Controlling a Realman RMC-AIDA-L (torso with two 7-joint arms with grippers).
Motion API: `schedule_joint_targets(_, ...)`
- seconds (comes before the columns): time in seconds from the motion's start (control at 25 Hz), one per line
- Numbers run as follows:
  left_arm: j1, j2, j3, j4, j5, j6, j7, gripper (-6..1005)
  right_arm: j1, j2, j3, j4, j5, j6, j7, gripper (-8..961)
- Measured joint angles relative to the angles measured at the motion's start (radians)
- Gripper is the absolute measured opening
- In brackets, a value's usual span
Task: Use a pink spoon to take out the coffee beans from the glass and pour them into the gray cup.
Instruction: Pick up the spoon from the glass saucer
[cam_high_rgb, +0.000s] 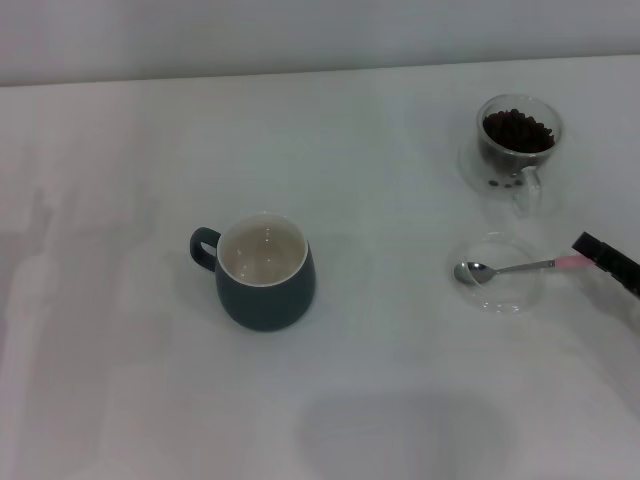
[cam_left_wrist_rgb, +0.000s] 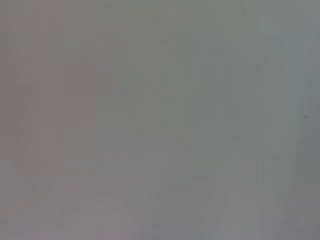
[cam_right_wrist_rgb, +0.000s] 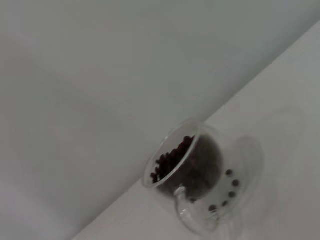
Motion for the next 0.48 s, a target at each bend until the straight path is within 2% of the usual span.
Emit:
schedule_joint_targets(0.16,-0.003,0.0,0.0,-0.005,0.0,0.0,-0.001,801,0.02,0.002,-0.011,-0.001,-0.025,0.002,0.008,658)
schedule_joint_targets(0.28,-0.004,0.0,0.0,-0.01,0.0,0.0,-0.001,801,0.032,0.002,-0.011,-0.002,-0.041,0.0,0.013,548)
schedule_joint_targets(0.48,-0.005,0.002,0.0,-0.013,0.0,0.0,-0.001,802,0.033,-0.004,-0.01,-0.002,-0.042,-0.009,0.025,544)
